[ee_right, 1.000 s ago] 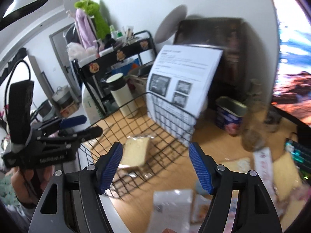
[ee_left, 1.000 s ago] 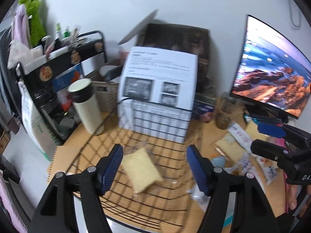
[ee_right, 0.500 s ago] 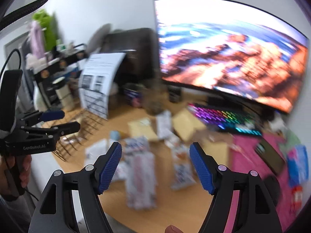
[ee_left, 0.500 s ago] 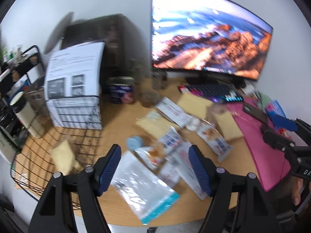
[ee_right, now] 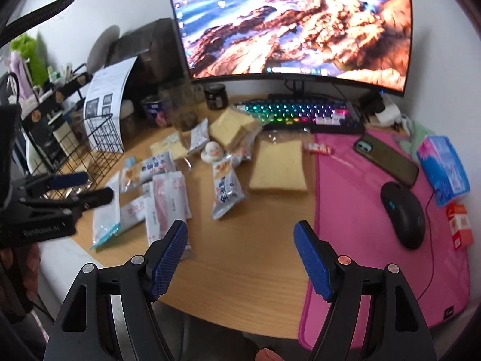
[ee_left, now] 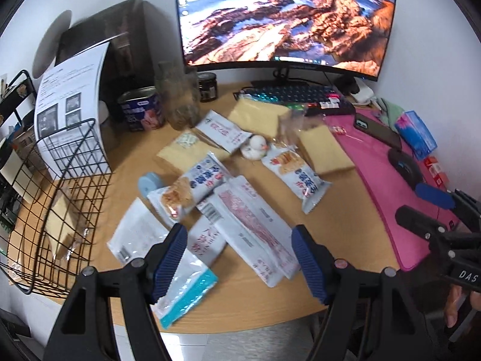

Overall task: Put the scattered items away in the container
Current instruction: 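Move both open tools back over the scattered items on the desk, then grasp the long white packet with the left tool while the right tool grasps the snack bar packet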

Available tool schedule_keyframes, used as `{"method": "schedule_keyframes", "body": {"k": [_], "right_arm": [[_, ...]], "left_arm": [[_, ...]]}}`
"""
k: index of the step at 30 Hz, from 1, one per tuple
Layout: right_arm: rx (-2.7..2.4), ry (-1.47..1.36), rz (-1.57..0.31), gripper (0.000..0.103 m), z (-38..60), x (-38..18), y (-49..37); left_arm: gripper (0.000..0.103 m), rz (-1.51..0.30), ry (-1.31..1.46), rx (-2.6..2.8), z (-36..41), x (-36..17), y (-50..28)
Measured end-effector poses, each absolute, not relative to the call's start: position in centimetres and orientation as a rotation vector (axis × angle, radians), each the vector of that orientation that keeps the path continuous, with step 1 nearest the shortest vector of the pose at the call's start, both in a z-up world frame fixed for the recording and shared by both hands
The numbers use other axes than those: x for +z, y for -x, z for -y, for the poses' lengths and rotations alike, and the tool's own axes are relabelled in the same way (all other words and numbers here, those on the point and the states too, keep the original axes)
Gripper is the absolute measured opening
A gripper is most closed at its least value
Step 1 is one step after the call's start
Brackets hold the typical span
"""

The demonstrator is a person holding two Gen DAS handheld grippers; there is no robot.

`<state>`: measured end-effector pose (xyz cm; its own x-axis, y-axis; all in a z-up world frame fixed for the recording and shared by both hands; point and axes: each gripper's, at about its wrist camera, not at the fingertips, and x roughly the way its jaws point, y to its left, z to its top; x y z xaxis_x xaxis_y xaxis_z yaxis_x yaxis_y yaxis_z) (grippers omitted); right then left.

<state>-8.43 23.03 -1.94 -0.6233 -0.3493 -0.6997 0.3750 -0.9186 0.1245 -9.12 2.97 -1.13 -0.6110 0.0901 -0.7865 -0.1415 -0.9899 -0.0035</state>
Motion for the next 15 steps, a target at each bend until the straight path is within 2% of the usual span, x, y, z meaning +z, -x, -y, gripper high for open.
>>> {"method": "schedule_keyframes", "body": {"k": [7,15], "right_arm": [[-2.517,-1.070,-0.027,0.074,-23.5,-2.3,8.7],[-2.499,-1.095,0.014,0.074,-24.2,-3.7,9.6]], "left_arm": [[0.076,-0.047,1.349,2.659,-4.3,-2.1,10.3],[0.076,-0.056,1.573,2.606,-6.7,-6.9,13.9]]}}
